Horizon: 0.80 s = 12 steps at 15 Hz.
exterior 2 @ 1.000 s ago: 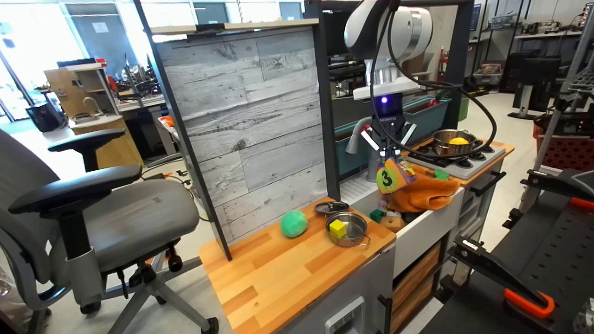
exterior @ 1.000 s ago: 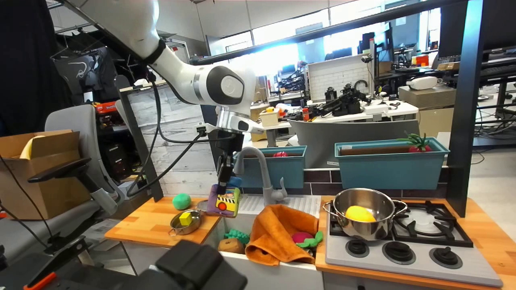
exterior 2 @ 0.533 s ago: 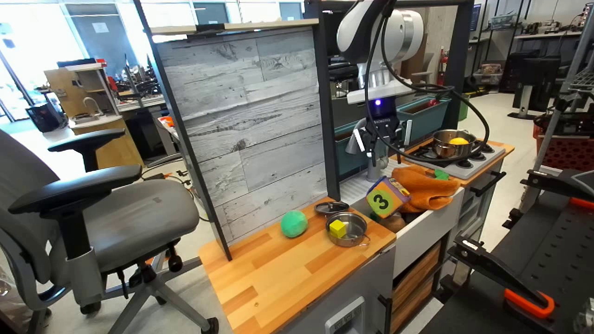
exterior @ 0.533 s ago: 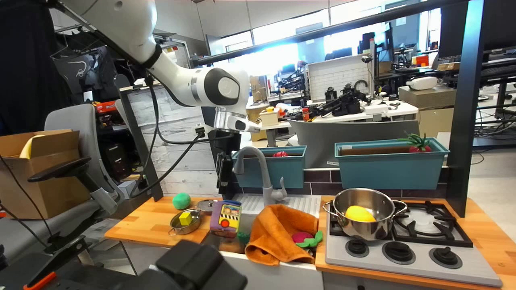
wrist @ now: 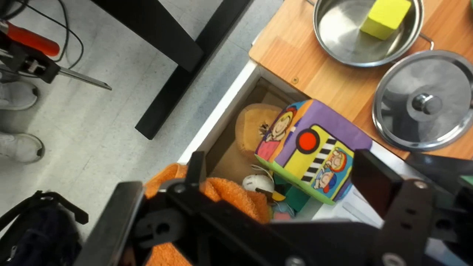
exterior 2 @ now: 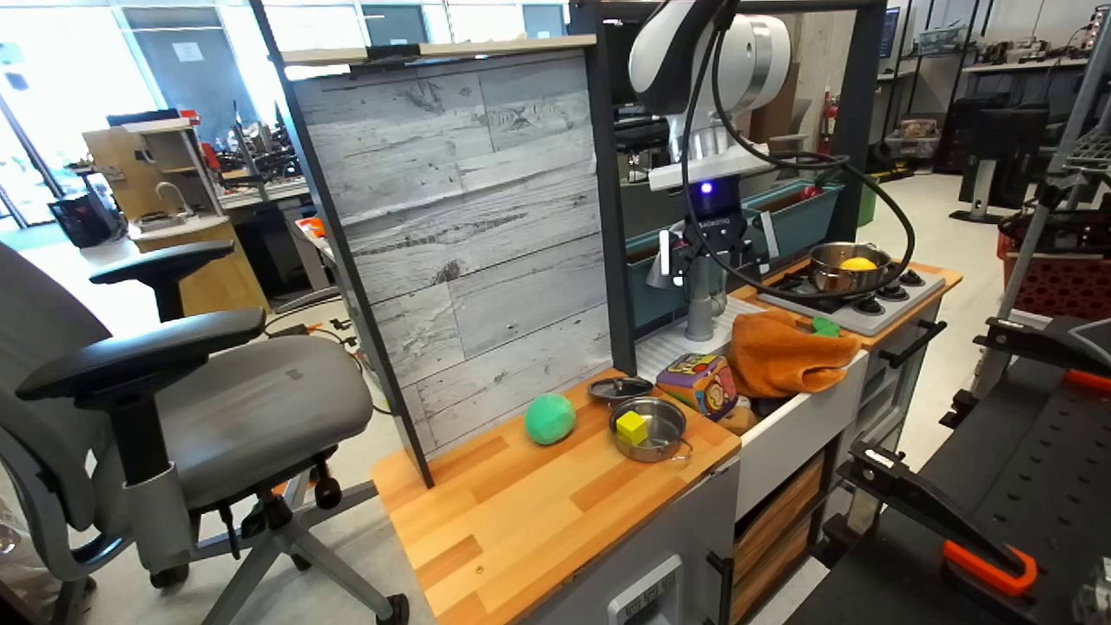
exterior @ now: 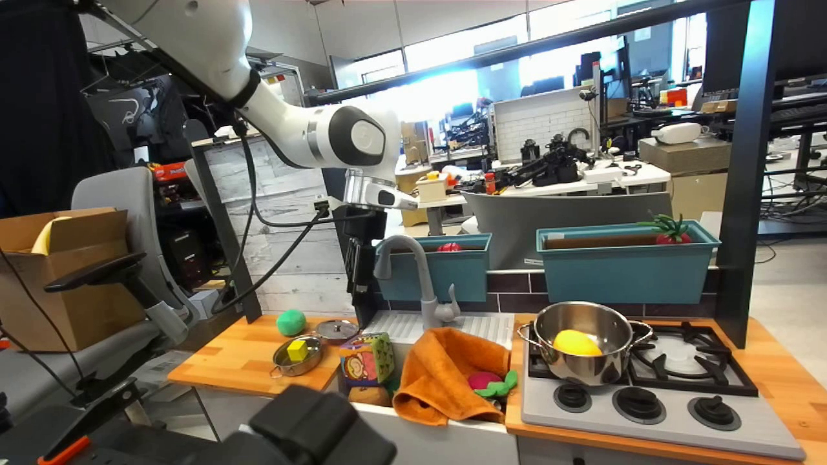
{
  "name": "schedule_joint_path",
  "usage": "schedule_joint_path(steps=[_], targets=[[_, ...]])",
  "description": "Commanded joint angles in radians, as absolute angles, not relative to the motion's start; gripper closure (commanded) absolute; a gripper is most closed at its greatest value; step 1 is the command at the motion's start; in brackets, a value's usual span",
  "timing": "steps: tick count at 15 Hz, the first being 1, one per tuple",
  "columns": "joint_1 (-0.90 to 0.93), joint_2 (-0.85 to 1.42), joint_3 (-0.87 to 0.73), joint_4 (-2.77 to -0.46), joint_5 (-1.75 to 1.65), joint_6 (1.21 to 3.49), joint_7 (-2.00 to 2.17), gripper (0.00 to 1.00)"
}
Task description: Put the square plush toy in the sink
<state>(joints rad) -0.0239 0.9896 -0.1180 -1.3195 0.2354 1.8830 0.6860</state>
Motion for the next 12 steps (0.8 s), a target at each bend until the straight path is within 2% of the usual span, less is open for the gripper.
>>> schedule_joint_path(steps=[1,12], targets=[[-0.03,0.995,-0.111,-1.303,0.232,1.848,0.687,0.0],[-0.032,0.998,-0.109,-1.287,0.232,1.822,0.687,0.0]])
